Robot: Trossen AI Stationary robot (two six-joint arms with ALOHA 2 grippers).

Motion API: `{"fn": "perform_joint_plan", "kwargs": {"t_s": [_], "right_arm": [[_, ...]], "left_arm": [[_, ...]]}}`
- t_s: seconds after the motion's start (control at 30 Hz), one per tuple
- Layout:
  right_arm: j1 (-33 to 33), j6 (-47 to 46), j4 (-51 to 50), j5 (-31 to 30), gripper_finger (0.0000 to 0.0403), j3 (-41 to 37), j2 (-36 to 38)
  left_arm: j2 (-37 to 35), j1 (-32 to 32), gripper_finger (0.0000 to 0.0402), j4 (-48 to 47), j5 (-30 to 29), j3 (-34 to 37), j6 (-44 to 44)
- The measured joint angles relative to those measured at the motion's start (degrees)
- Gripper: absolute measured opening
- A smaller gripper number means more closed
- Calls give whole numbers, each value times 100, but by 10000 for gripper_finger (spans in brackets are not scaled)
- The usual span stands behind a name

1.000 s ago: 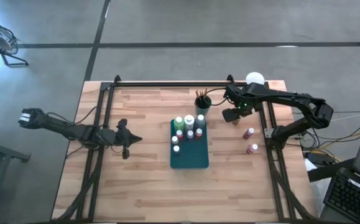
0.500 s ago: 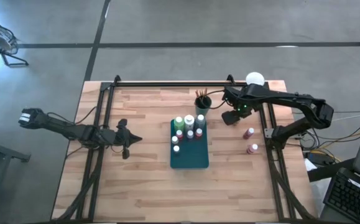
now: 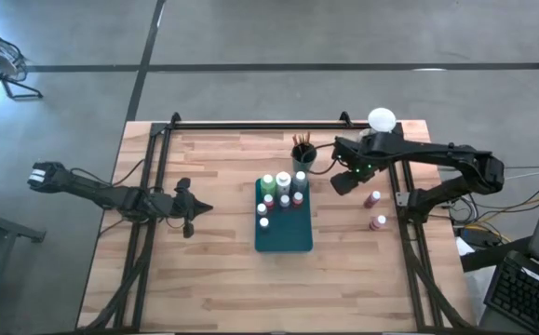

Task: Pick & Place Paint Supplies
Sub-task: Put the small yellow paint bottle into the blue bin

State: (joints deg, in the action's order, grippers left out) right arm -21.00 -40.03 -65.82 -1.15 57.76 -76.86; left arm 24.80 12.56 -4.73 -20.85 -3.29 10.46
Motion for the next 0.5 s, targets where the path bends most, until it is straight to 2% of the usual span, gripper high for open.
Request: {"fn": "perform_joint_plan", "kwargs": {"t_s": [0.5], "right_arm": [[682,-467,-32,165,115,15,31]], "left_arm": [[0,0,7,0,1,0,1]]}}
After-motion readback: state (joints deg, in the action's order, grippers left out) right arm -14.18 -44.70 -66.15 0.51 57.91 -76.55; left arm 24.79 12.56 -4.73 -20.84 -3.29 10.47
